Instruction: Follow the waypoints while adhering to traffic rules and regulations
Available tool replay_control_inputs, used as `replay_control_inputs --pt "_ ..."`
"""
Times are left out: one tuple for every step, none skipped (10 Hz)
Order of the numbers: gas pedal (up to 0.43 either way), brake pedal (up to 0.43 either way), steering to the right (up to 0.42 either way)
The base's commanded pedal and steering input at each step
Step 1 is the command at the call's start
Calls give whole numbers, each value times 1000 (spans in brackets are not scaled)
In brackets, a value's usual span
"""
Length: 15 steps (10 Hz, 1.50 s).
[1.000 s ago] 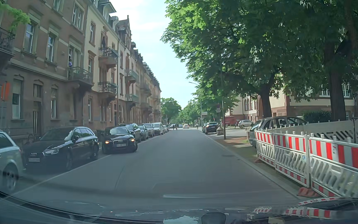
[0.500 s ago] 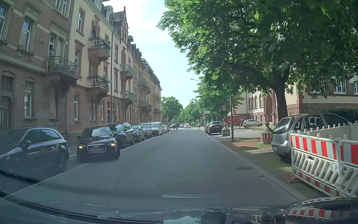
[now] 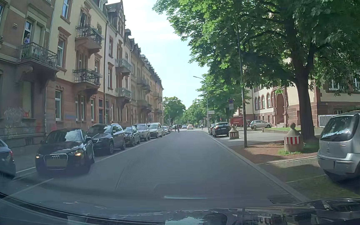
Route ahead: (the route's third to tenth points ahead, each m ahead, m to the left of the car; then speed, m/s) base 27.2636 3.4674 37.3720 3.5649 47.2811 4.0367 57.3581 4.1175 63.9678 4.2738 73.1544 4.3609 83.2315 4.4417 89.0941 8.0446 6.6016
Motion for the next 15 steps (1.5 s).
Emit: replay_control_inputs --pt "79 0 -12" --pt "79 0 -12" --pt "79 0 -12" --pt "79 0 -12" --pt "79 0 -12" --pt "79 0 -12" --pt "79 0 -12" --pt "79 0 -11" --pt "79 0 -10" --pt "79 0 -9" --pt "79 0 -8" --pt "79 0 -8" --pt "79 0 -8" --pt "79 0 -6" --pt "79 0 -6"
